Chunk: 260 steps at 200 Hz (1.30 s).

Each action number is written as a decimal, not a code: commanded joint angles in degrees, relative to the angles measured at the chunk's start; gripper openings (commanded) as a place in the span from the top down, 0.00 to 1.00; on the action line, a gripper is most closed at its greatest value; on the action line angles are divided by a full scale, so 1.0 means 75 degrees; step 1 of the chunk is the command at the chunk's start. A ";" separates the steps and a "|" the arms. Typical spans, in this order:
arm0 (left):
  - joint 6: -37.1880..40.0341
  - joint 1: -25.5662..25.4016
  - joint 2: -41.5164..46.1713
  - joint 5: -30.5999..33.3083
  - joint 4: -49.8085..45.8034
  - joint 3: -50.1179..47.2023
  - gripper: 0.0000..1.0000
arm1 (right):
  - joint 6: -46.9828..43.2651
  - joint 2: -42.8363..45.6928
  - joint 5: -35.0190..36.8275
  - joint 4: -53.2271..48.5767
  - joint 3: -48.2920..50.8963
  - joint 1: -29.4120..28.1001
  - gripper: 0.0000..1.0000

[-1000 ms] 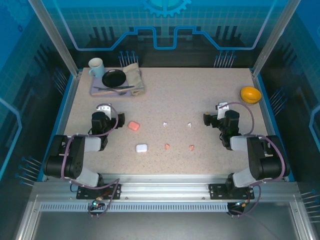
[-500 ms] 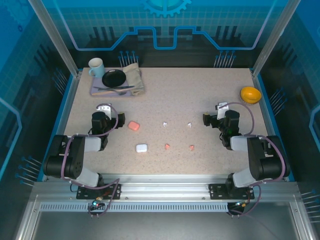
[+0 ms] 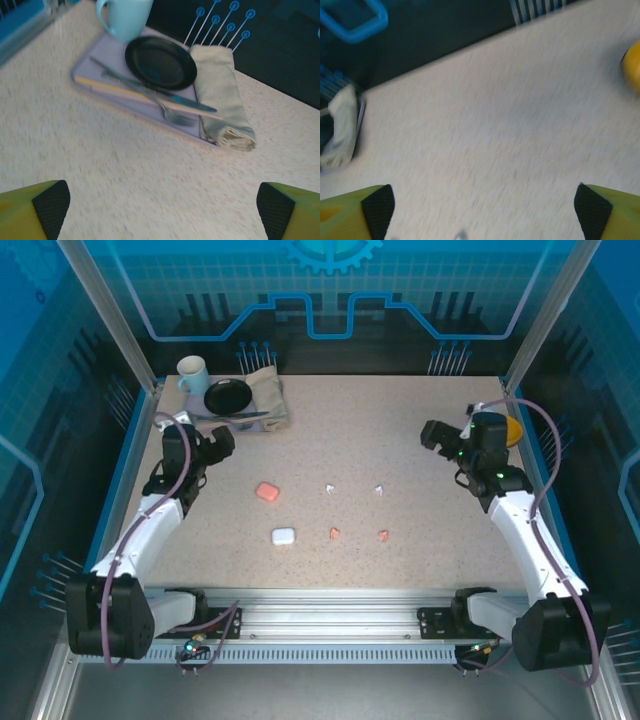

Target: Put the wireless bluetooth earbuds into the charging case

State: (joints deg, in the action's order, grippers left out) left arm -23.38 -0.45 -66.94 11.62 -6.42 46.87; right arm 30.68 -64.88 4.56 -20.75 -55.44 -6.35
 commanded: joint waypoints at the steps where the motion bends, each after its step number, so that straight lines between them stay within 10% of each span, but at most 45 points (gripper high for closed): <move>1: -0.1825 -0.0111 0.0164 -0.0743 -0.2699 0.0472 0.01 | 0.1080 -0.0329 -0.0675 -0.2489 -0.0441 -0.1199 0.07; 56: -0.2500 -0.0209 -0.0411 -0.1752 -0.3731 0.1210 0.01 | 0.2884 -0.3063 0.0128 -0.3817 -0.2386 -0.5065 0.10; 102: -0.2100 -0.0105 -0.1061 -0.0845 -0.4457 0.2203 0.01 | 0.3548 -0.6599 0.0638 -0.5446 -0.5878 -0.6825 0.09; 260: -0.2162 0.0704 -0.1610 -0.1278 -0.4286 0.2583 0.01 | 0.4106 -0.9785 0.0375 -0.6197 -0.8799 -0.7472 0.15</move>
State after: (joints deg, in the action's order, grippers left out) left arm -39.77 4.03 -78.96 3.53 -37.87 64.84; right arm 60.03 -135.41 7.90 -64.05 -119.24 -61.47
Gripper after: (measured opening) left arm 0.990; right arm 0.858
